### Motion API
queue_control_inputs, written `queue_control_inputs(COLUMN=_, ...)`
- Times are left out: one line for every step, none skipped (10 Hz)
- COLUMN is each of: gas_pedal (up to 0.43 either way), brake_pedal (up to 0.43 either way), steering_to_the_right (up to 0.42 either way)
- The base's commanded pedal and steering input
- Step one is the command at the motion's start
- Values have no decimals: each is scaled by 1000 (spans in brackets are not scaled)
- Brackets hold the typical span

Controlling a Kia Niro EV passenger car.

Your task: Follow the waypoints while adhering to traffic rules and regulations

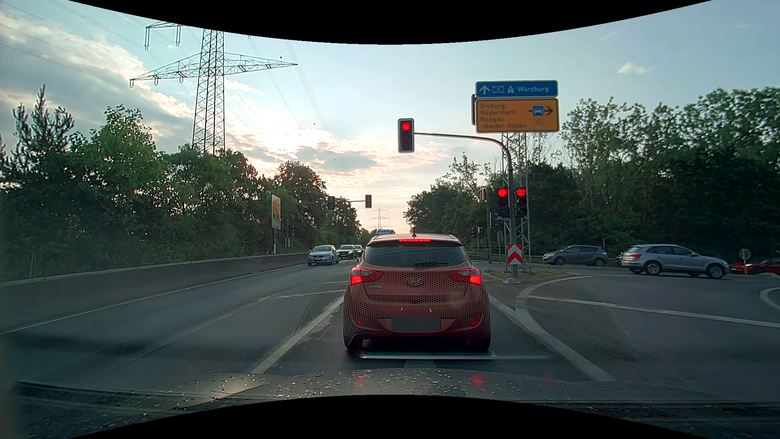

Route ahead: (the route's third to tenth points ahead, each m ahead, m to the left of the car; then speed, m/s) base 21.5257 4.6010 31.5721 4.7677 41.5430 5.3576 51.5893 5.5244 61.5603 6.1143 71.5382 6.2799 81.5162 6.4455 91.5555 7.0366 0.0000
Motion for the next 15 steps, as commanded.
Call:
queue_control_inputs(gas_pedal=0, brake_pedal=305, steering_to_the_right=-5)
queue_control_inputs(gas_pedal=0, brake_pedal=305, steering_to_the_right=-5)
queue_control_inputs(gas_pedal=0, brake_pedal=305, steering_to_the_right=-5)
queue_control_inputs(gas_pedal=0, brake_pedal=305, steering_to_the_right=-5)
queue_control_inputs(gas_pedal=0, brake_pedal=305, steering_to_the_right=-5)
queue_control_inputs(gas_pedal=0, brake_pedal=305, steering_to_the_right=-5)
queue_control_inputs(gas_pedal=0, brake_pedal=305, steering_to_the_right=-5)
queue_control_inputs(gas_pedal=0, brake_pedal=305, steering_to_the_right=-5)
queue_control_inputs(gas_pedal=0, brake_pedal=305, steering_to_the_right=-6)
queue_control_inputs(gas_pedal=0, brake_pedal=305, steering_to_the_right=-5)
queue_control_inputs(gas_pedal=0, brake_pedal=305, steering_to_the_right=-5)
queue_control_inputs(gas_pedal=0, brake_pedal=305, steering_to_the_right=-6)
queue_control_inputs(gas_pedal=0, brake_pedal=305, steering_to_the_right=-5)
queue_control_inputs(gas_pedal=0, brake_pedal=305, steering_to_the_right=-5)
queue_control_inputs(gas_pedal=0, brake_pedal=305, steering_to_the_right=-5)
